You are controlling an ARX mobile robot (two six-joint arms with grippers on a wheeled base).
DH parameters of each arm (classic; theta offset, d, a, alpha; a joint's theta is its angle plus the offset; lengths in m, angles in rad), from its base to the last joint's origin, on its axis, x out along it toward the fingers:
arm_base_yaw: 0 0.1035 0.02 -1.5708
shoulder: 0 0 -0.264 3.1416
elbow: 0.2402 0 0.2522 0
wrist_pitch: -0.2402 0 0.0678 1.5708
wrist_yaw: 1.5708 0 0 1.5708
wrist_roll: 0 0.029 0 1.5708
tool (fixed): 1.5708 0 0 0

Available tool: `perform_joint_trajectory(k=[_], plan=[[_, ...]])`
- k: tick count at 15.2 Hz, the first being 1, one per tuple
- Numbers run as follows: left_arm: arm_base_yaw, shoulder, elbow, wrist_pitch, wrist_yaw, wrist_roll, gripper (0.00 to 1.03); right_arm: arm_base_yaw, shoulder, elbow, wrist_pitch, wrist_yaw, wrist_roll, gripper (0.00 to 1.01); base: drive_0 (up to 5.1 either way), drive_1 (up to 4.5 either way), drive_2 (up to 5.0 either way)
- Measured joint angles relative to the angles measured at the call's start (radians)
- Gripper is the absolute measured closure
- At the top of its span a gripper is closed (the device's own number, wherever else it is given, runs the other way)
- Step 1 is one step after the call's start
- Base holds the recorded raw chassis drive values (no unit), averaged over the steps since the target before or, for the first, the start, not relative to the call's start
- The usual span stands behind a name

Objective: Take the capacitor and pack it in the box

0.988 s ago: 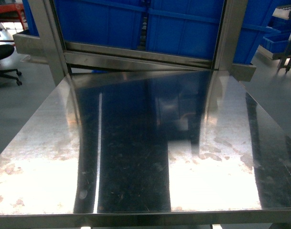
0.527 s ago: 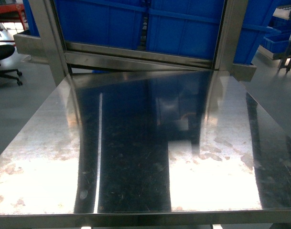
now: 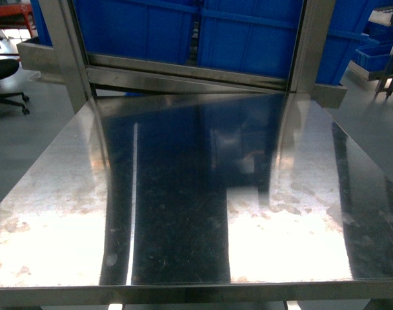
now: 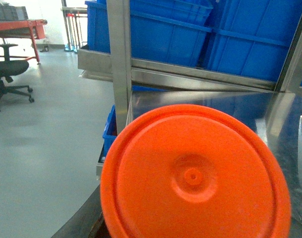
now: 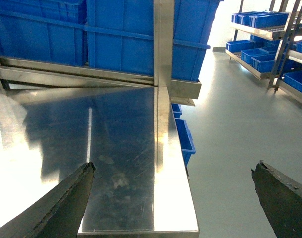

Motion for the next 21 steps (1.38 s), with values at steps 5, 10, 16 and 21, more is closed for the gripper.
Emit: perform_joint_trajectory(k=[5, 10, 16, 21], plan=[[0.0, 0.0, 0.0, -0.003, 0.0, 0.003, 0.59, 0.0, 0.0, 0.0, -0.003, 0.0, 0.0, 0.03, 0.0, 0.0, 0.0], [0.0, 0.0, 0.0, -0.003, 0.0, 0.003, 0.59, 0.0, 0.0, 0.0, -0.002, 0.0, 0.0, 0.03, 0.0, 0.0, 0.0], [0.0, 0.0, 0.0, -0.003, 0.0, 0.003, 0.59, 0.0, 0.0, 0.0, -0.003, -0.001, -0.002, 0.03, 0.0, 0.0, 0.0], [0.0, 0.0, 0.0, -0.003, 0.0, 0.004, 0.59, 0.0, 0.0, 0.0, -0.003, -0.001, 0.0, 0.03, 0.0, 0.0, 0.0]])
